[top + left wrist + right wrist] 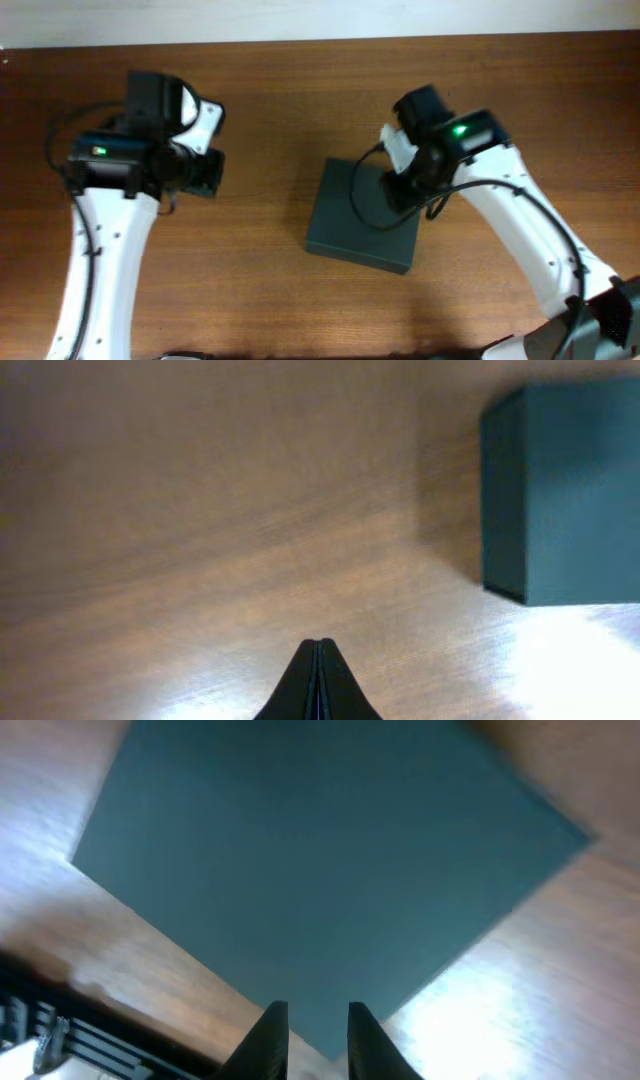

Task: Pack container
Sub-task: 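Press the closed lid down with the right gripper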

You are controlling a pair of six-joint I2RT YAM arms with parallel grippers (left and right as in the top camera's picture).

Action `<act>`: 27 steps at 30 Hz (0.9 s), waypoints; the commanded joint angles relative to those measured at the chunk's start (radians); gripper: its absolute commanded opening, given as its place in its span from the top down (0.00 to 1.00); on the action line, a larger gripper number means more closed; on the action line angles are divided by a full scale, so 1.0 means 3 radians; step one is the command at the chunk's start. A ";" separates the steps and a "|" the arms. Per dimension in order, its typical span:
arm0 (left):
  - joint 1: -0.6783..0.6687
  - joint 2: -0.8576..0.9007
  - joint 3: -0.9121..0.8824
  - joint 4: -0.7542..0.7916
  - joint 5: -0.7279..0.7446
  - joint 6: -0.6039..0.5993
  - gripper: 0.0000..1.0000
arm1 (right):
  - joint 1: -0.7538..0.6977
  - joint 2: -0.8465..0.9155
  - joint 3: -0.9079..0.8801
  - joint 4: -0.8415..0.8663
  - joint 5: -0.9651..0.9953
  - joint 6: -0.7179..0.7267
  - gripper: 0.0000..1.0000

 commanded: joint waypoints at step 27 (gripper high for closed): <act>0.0001 -0.0042 -0.1142 0.0718 0.0219 -0.0179 0.93 | 0.0031 -0.0028 -0.1067 0.0651 0.0029 0.0111 0.81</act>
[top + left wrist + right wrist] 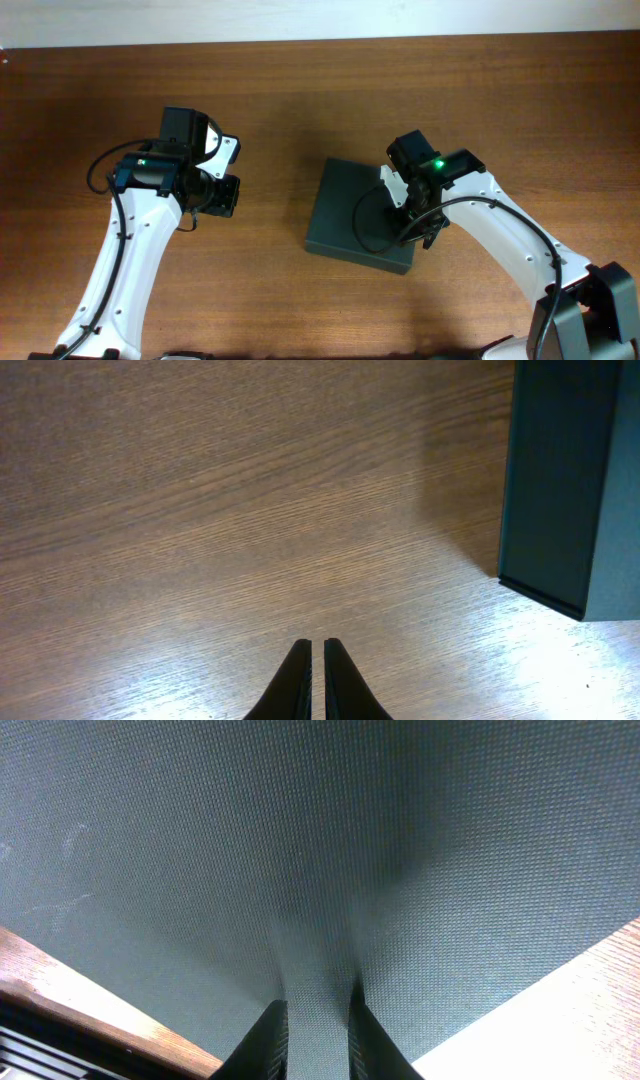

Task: Pack container
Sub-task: 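Press the closed lid down with the right gripper, then lift the right gripper off the lid and move away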

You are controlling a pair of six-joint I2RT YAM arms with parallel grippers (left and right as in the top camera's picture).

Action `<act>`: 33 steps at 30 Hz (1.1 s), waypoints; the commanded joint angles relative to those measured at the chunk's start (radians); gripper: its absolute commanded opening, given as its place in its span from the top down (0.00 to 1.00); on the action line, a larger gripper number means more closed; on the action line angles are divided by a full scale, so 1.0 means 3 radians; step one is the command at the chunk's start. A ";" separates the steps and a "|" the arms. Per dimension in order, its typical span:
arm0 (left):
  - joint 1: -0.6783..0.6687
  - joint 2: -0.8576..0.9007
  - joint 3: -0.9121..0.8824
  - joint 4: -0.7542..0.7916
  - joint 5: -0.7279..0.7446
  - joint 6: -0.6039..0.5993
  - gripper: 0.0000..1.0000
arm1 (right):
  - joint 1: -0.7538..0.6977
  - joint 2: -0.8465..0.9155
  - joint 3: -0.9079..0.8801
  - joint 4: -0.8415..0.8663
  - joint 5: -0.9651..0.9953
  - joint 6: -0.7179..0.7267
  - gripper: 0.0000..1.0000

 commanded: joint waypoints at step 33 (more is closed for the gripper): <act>0.0001 -0.0048 -0.0032 -0.0038 0.0051 -0.0029 0.92 | -0.1204 0.0862 0.0862 0.0045 0.0033 0.0062 0.88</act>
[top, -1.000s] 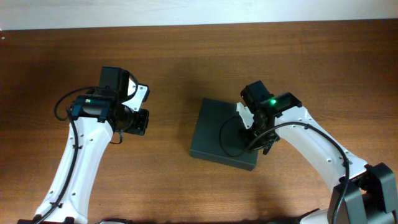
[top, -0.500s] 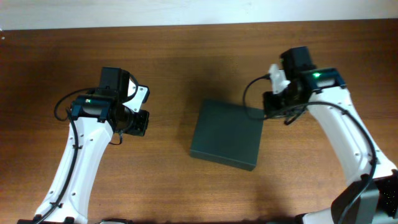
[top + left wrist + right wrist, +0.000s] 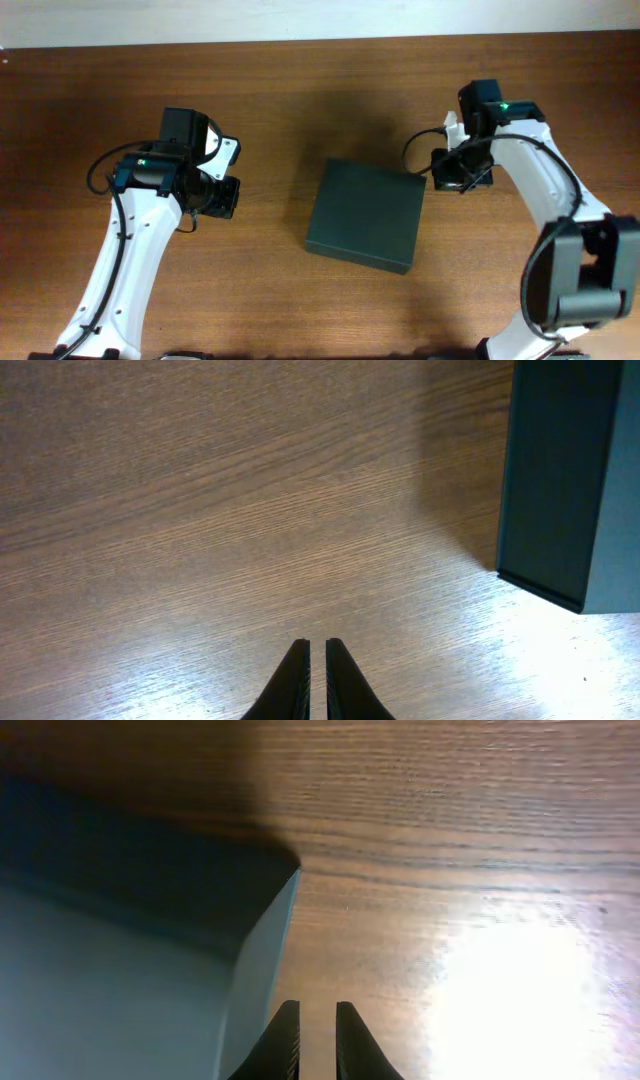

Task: Pack container
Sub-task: 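Lift the right gripper off the lid and move away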

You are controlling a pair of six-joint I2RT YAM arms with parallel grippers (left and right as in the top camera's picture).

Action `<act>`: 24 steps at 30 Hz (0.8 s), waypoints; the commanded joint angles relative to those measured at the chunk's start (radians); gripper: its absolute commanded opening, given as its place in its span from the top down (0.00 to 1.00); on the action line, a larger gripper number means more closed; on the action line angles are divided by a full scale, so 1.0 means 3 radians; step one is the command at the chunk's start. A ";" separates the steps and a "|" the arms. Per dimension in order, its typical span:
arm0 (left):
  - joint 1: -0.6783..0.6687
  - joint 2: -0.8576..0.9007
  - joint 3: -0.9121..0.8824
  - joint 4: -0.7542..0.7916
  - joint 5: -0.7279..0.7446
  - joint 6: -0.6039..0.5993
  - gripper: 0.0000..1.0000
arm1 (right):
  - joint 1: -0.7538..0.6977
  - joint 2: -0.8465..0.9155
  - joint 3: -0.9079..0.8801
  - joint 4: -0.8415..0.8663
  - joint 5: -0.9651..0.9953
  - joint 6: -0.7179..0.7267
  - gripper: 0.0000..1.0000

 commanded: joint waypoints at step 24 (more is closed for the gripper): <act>0.0001 -0.0047 -0.0032 -0.0008 0.0128 -0.0032 0.92 | 0.0191 0.0284 0.0036 0.0458 -0.0498 -0.0412 0.87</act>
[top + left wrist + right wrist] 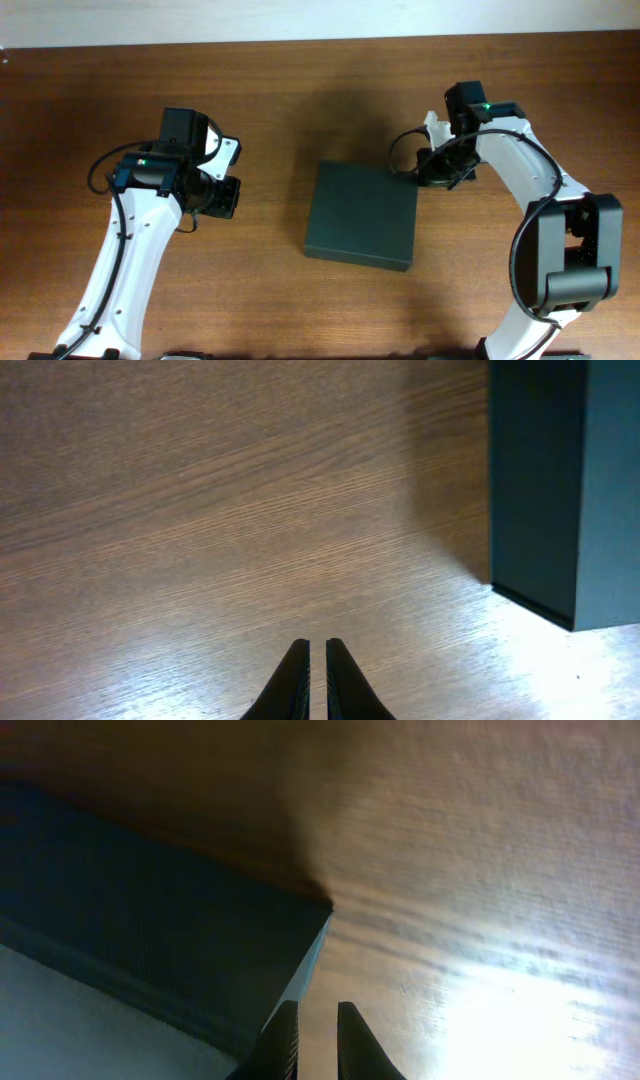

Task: Pack container
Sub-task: 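Lift the right gripper off the lid and move away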

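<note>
A dark green closed box lies flat in the middle of the wooden table. My right gripper is low at the box's far right corner. In the right wrist view, the right gripper has a narrow empty gap, and its left finger is beside the box at the corner edge. My left gripper hangs over bare wood well left of the box. Seen from the left wrist, the left gripper is nearly closed on nothing, with the box off to the right.
Only bare wood surrounds the box. A pale wall strip runs along the table's far edge. Both white arms reach in from the near side, the left arm on the left and the right arm on the right.
My right gripper has moved a little left, up against the box's far right corner. The box now sits slightly further left and squarer to the table. The left arm has not moved.
First my right gripper hovered above the box lid and the left gripper was fully shut at the far left. Then the right gripper was down on the lid and the left arm stood nearer. Later the right gripper was off the box, beyond its far right corner, and is now against it.
</note>
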You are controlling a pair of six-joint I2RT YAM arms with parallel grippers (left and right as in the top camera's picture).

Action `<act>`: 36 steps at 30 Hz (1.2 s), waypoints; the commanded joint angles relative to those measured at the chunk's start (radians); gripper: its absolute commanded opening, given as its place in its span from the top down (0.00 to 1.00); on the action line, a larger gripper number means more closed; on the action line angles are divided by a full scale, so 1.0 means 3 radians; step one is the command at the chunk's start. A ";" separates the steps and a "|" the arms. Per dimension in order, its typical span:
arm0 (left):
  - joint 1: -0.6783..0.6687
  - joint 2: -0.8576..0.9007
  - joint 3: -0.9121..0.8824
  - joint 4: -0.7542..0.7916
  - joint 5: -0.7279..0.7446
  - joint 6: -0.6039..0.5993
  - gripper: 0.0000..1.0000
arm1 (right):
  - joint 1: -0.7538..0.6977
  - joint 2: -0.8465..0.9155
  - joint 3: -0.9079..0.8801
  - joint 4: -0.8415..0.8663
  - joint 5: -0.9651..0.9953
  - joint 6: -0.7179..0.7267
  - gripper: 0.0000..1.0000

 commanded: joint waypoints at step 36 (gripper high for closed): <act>0.0244 -0.0151 0.0229 0.0696 -0.0029 -0.0027 0.42 | -0.0801 -0.0036 0.1535 -0.0600 0.0259 -0.0193 0.69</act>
